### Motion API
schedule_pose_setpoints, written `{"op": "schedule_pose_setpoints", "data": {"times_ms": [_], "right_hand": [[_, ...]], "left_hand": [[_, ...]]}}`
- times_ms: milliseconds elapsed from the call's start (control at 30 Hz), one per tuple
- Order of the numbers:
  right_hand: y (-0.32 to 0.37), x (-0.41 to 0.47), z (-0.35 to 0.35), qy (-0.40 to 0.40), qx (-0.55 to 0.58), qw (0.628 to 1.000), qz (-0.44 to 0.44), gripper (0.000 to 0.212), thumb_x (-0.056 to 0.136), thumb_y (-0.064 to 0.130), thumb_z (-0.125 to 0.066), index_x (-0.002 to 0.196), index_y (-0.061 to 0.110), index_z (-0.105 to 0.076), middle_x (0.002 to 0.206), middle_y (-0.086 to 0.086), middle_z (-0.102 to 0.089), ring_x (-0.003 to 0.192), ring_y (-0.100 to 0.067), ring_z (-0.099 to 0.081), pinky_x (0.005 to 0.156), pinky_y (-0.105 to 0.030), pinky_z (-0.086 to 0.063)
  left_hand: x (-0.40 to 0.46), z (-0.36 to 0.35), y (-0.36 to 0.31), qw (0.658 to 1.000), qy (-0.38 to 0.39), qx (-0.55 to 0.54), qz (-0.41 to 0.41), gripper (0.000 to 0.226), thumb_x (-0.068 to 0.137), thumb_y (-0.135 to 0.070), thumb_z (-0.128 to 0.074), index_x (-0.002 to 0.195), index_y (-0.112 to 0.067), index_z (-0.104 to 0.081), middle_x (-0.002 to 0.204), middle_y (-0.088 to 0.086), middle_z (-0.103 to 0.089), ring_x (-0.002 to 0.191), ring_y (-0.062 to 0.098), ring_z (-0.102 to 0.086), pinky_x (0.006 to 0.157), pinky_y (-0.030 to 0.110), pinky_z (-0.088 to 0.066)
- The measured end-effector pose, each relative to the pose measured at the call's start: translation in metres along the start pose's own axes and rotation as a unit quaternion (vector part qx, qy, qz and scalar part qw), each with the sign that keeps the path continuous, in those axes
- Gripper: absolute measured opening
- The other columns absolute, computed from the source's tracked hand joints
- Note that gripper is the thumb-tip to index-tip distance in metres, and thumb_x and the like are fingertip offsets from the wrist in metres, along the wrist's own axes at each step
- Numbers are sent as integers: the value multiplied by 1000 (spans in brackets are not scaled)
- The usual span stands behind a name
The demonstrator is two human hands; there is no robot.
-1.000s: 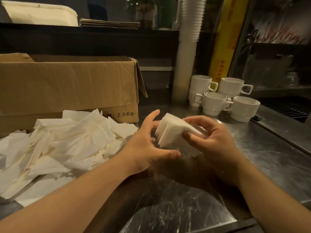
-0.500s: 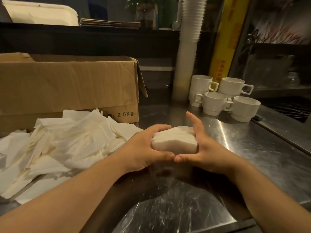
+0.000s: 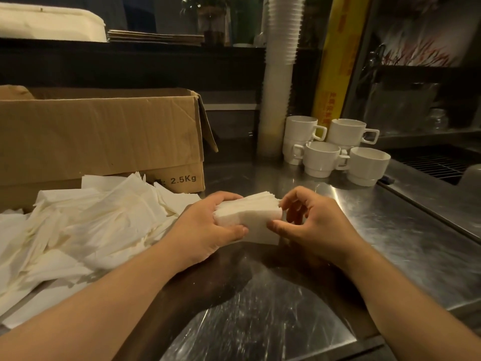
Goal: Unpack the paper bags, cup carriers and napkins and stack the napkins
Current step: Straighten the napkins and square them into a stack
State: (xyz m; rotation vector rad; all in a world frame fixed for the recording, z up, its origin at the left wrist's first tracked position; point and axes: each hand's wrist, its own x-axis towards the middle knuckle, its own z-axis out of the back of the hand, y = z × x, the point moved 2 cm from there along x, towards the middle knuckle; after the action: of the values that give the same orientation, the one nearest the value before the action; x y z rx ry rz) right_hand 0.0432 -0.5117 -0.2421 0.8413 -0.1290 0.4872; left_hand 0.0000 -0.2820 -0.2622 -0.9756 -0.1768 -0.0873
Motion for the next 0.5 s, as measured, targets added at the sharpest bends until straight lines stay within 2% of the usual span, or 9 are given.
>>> {"op": "schedule_pose_setpoints", "data": {"times_ms": [167,333,500], "right_hand": [[-2,1,0,8,3,1000,-12,39,78,42,-84,107,34,-59,91,13,-64,82,-8,-63,63,-17,-54],[-2,0,-1,16,19,1000,-17,42,78,40,-85,113,32,-62,96,13,-66,86,-9,-65,71,-23,-60],[-3,2,-3,41,58,997,-23,28,85,30,-80,109,29,-66,109,14,-69,99,-8,-66,82,-28,-62]], "left_hand": [[-1,0,-1,1000,3,-10,3,56,82,-29,-87,124,-47,-54,114,-25,-59,106,9,-60,87,21,-59],[-1,0,-2,1000,5,-16,5,60,81,-29,-88,128,-44,-55,114,-23,-60,106,11,-61,89,25,-60],[-1,-1,-3,1000,9,-25,5,57,80,-28,-89,120,-46,-54,114,-22,-60,106,11,-61,83,20,-60]]}}
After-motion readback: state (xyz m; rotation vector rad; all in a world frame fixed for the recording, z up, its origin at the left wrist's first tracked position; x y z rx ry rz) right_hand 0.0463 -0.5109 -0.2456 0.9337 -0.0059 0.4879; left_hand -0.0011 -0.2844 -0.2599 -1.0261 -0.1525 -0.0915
